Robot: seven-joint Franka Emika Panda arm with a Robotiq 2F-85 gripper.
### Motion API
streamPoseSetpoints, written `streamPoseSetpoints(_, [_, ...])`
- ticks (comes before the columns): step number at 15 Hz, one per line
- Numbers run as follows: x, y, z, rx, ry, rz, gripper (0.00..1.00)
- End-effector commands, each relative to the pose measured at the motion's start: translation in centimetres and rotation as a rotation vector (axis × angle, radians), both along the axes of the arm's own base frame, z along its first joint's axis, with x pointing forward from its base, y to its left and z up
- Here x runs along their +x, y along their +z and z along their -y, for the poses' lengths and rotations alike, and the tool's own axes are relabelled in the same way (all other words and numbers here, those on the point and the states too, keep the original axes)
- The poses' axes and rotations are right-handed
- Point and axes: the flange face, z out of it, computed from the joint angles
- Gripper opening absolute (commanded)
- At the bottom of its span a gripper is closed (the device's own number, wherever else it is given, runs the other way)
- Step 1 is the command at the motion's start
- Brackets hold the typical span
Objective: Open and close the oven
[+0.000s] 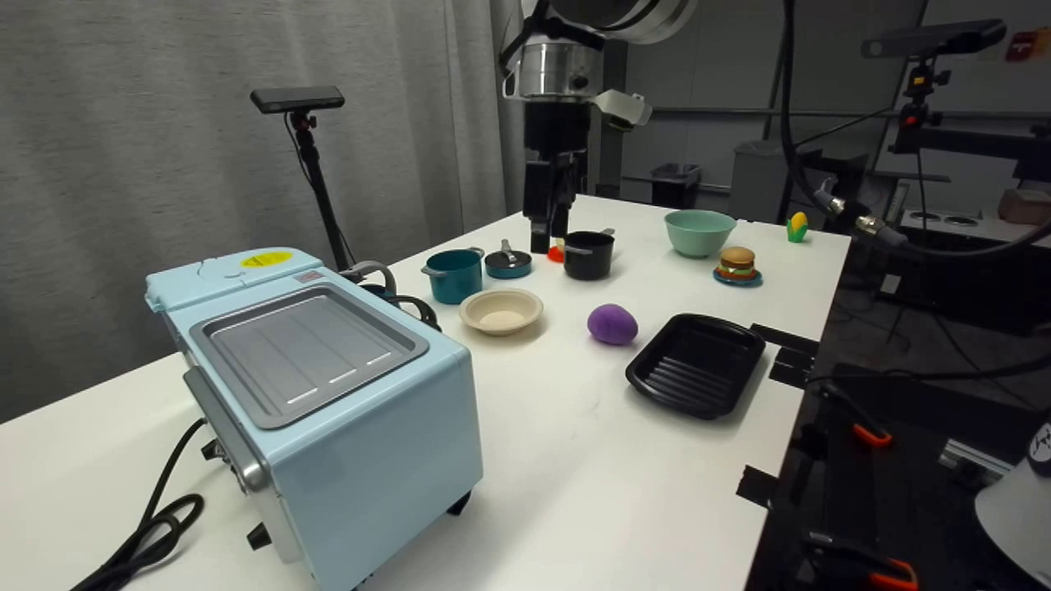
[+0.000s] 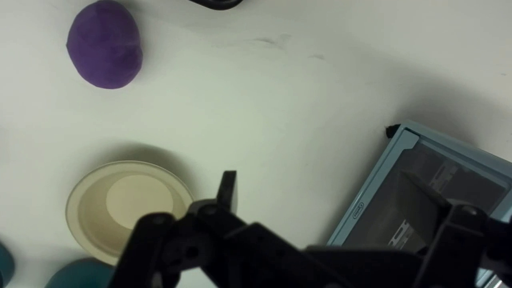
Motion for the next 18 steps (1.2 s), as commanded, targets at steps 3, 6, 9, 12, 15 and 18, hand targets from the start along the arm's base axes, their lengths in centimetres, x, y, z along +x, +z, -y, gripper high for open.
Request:
streamPoseSetpoints(3, [0.1, 0.0, 0.0, 0.0, 0.001, 0.001, 1.0])
streamPoseSetpoints(6, [0.1, 0.0, 0.0, 0.0, 0.001, 0.001, 1.0])
streamPoseSetpoints(9, [1.8, -3.3, -3.0, 0.009, 0.021, 0.011, 1.0])
streamPoseSetpoints(12, [2.5, 3.7, 0.2, 0.018, 0.038, 0.048, 1.0])
streamPoseSetpoints(15, [4.0, 8.0, 0.3, 0.024, 0.038, 0.112, 1.0])
streamPoseSetpoints(18, [5.2, 9.9, -0.4, 0.054, 0.037, 0.107, 1.0])
